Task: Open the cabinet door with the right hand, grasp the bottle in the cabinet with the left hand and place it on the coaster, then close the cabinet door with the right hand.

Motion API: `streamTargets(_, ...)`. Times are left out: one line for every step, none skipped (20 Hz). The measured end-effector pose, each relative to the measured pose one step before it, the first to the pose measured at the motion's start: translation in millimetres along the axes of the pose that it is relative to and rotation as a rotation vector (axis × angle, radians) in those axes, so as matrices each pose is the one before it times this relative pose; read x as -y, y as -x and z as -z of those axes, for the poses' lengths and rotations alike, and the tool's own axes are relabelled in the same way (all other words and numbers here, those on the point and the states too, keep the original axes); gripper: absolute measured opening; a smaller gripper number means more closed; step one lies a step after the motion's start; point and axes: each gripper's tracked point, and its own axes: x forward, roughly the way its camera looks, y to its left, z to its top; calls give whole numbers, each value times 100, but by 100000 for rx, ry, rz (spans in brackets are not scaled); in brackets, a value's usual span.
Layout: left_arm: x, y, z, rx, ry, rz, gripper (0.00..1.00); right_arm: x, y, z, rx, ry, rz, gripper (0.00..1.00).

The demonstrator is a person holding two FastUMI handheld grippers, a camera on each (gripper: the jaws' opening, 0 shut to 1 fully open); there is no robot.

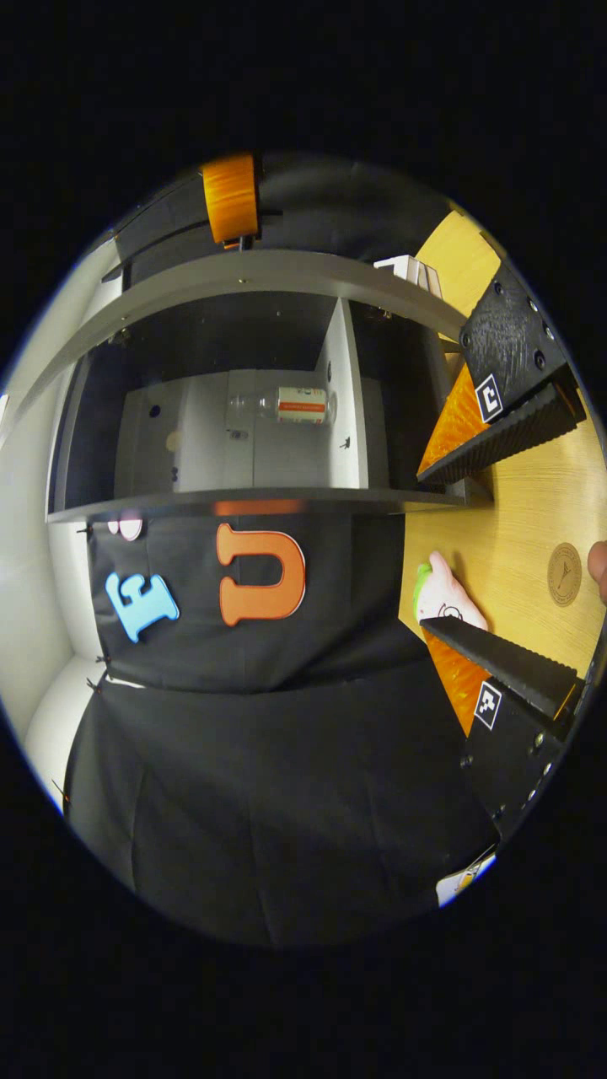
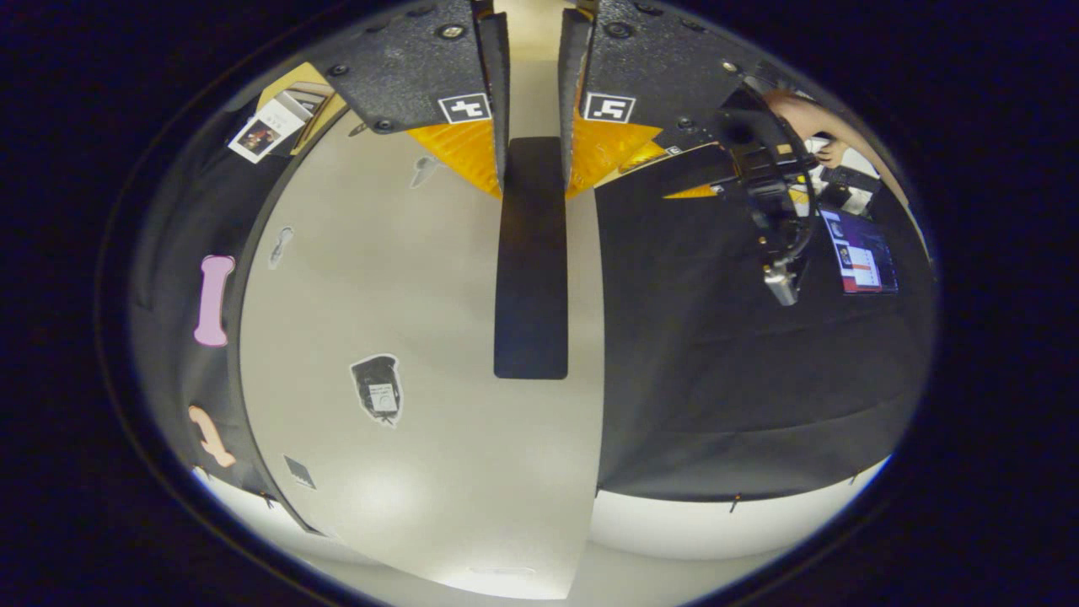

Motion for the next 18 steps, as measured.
streamTargets(749, -433, -236, 681, -1061, 1589, 95, 729, 242, -28, -900, -1423, -1447, 27)
streamTargets(893, -533, -104, 618, -475, 1910, 95, 800, 168, -73, -777, -1513, -1791, 27)
streamTargets(935, -624, -484, 800, -467, 1840, 95, 808, -10, 81, -488, -1229, -1424, 27)
streamTargets(941, -708, -403, 911, -553, 1657, 95, 833, -119, 57, -530, -610, -884, 27)
streamTargets(1083, -738, -725, 853, -654, 1640, 95, 584, -146, 43, -437, -441, -328, 27)
streamTargets(1132, -809, -410, 834, -745, 1889, 95, 509, 63, 17, -302, -522, 223, 27)
streamTargets(969, -728, -502, 963, -840, 1901, 95, 236, 327, 90, -380, -758, 672, 27)
streamTargets(1013, -816, -474, 1022, -818, 1701, 95, 266, 650, 54, -117, -1076, 1256, 27)
streamTargets(925, -940, -416, 853, -435, 1940, 95, -41, 1390, 311, 152, -947, 1644, 27)
streamTargets(1036, -1038, -300, 759, -394, 1928, 95, 282, 852, 150, 233, -946, 1857, 27)
streamTargets(854, -905, -386, 479, -544, 1369, 95, 290, 761, 257, 176, -1061, 2005, 27)
streamTargets(754, -888, -419, 628, -481, 1140, 95, 337, 722, 134, 165, -1303, 2117, 27)
streamTargets(673, -1046, -433, 912, -399, 1123, 95, 300, 726, 87, 256, -1130, 2243, 27)
streamTargets(589, -1030, -445, 776, -1000, 345, 96, 293, 658, 117, 375, -740, 2331, 27)
streamTargets(132, -896, -422, 1033, -1791, -1754, 96, 145, 666, 11, 221, -178, 2445, 26)
streamTargets(273, -1201, -445, 686, -1594, -1391, 100, 175, 592, -57, 132, 726, 2782, 26)
streamTargets(490, -1216, -490, 1327, -349, 94, 96, 195, 618, -101, -829, 1167, 2674, 25)
streamTargets(421, -1193, -351, 711, 111, -152, 96, 205, 772, -215, -442, 1496, 2567, 25)
